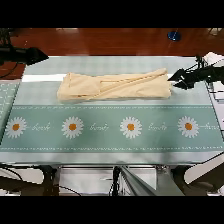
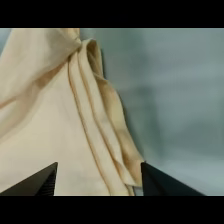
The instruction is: Fold the shirts.
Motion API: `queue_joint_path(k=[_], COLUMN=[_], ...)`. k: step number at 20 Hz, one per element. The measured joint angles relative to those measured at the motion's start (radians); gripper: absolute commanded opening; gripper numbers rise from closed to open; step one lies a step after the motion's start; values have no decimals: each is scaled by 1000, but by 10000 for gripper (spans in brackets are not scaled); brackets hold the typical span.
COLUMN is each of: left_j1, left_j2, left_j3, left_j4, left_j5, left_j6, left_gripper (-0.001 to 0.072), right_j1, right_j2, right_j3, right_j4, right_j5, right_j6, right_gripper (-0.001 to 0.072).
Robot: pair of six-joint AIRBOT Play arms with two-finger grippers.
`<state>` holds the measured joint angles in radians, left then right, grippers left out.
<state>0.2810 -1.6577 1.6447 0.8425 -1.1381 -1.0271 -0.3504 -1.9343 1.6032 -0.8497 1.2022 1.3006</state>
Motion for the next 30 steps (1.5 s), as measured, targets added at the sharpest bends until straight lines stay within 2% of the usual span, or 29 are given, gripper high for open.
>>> queue_joint_path(k=[1,3,4,5,6,9,12,15,23,27,30], left_j1=[-6,-16,-23,-27,-34,-57,-97,-173,-530,-673,-750], left_j2=[0,0,-1,-2,-3,-4,-4,-7,-93,-151,-186], left_j3=[0,0,0,0,0,0,0,0,0,0,0], left_j4=[7,18,22,25,28,27,-25,-96,-155,-171,-193], left_j5=[-7,-11,-13,-14,-14,-27,-48,-42,51,87,117], left_j6=[0,0,0,0,0,0,-9,-58,-232,-316,-348], left_gripper=[386,386,386,366,284,39,32,32,32,32,32], right_j1=[3,18,29,43,55,72,70,63,59,59,59], right_j2=[-18,-47,-57,-67,-72,-47,51,174,383,435,474], right_j3=[0,1,1,1,0,3,5,5,5,5,5], right_j4=[32,88,97,105,107,168,209,194,89,50,39], right_j5=[-1,-1,1,2,3,18,40,63,179,244,278], right_j6=[-2,-3,-3,-6,-11,-36,-55,-58,-41,-32,-28], right_gripper=[550,409,272,92,25,25,24,24,24,24,24])
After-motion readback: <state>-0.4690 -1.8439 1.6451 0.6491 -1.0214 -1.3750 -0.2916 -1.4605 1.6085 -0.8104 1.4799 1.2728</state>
